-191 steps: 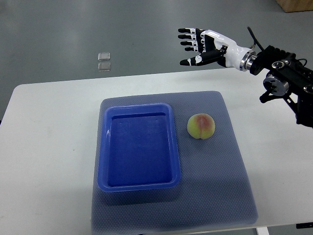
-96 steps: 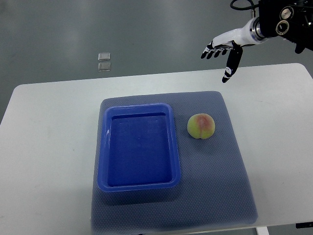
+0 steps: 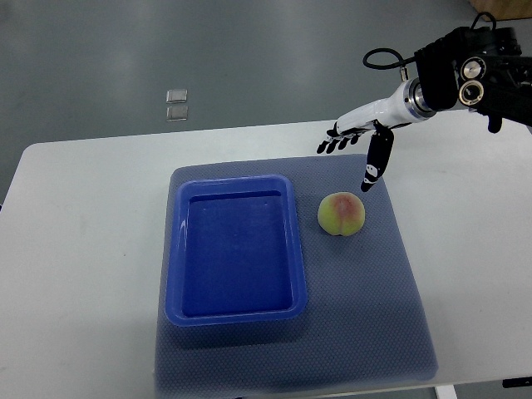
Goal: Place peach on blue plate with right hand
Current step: 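Lower the right hand onto the peach and close fingers around it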
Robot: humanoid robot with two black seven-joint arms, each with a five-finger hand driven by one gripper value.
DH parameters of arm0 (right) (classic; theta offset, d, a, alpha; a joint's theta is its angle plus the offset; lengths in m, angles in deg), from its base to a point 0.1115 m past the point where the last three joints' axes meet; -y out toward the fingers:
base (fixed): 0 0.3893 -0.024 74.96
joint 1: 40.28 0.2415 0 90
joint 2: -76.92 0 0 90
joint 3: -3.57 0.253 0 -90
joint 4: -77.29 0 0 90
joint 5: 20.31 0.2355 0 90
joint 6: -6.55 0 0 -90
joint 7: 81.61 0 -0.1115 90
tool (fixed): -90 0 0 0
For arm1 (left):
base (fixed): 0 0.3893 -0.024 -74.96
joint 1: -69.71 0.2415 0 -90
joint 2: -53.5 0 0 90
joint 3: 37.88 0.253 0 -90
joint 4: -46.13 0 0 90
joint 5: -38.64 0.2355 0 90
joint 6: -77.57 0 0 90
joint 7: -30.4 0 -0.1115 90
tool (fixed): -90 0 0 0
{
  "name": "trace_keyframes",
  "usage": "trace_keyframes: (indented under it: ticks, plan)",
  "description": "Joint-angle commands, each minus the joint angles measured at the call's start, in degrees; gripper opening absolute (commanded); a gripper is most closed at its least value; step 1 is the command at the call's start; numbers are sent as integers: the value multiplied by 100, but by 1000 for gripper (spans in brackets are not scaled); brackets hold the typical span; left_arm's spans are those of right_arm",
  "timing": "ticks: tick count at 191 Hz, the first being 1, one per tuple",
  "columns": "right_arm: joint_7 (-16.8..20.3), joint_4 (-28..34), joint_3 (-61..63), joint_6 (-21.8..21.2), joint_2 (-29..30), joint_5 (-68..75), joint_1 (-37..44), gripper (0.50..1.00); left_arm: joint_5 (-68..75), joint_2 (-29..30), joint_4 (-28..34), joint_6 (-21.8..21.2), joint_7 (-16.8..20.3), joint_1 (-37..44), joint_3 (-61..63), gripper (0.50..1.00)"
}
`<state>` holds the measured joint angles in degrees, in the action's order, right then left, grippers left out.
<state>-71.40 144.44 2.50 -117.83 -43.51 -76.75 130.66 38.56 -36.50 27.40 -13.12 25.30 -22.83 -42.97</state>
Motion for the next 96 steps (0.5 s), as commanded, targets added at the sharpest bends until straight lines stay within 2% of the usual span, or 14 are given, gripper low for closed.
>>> trace_keyframes:
  ticks: [1,96]
  plan:
    - [-62,0,-7,169,108,-51,-228,928,-1,0,0,-1,1,0,-1,1000]
    - [-229,-114,-7,582,362,-623,-984,928,-1,0,-9,-1,1,0,-1,1000]
